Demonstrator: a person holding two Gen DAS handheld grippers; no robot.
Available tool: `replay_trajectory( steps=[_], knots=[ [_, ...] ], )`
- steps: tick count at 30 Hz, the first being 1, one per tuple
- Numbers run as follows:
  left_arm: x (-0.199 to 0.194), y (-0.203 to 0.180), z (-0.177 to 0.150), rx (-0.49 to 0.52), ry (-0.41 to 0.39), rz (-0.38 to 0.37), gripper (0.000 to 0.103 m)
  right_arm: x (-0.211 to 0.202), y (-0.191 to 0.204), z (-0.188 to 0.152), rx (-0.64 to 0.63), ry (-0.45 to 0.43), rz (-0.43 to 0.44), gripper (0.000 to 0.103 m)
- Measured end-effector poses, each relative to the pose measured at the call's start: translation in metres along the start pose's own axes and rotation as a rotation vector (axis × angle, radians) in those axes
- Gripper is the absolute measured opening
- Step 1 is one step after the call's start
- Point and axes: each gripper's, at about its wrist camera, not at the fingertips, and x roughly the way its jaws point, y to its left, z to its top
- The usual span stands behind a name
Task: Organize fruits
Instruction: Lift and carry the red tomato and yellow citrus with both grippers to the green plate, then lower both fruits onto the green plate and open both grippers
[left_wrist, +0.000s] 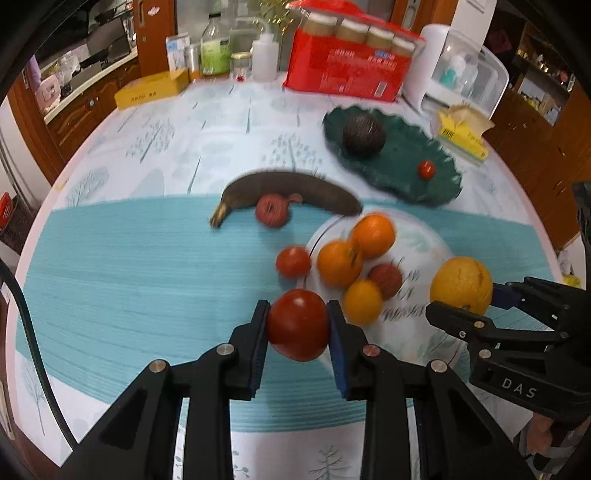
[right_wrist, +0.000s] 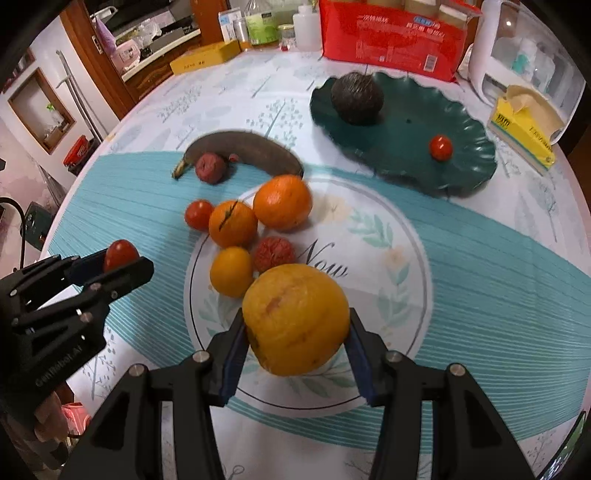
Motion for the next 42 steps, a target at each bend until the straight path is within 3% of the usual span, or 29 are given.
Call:
replay_trajectory(
  steps=[7, 18, 27, 34, 38, 42],
  knots=[
    [-0.023, -0.018, 0.048, 0.058, -0.075, -0.020, 0.028, -0.043, -0.030, 0.026, 0.065, -0.117, -0.030, 0.050],
    [-0.042, -0.040, 0.151, 0.092, -0.146, -0.086, 0.028, -0.107, -0.074, 0.068, 0.132, -0.287, -0.121, 0.050],
    [-0.021, -0.075, 0.211, 0.126, -0.129, -0.118, 0.029, -0.122, -0.106, 0.118, 0.161, -0.341, -0.156, 0.050],
    [0.035, -0.103, 0.226, 0.147, -0.057, -0.123, 0.029, -0.099, -0.136, 0.176, 0.181, -0.329, -0.167, 0.050],
    [0.073, -0.117, 0.214, 0.167, -0.004, -0.121, 0.029, -0.055, -0.155, 0.196, 0.206, -0.261, -0.149, 0.050],
    [0.109, -0.125, 0.198, 0.176, 0.071, -0.124, 0.029, -0.003, -0.169, 0.195, 0.243, -0.162, -0.140, 0.050]
  ],
)
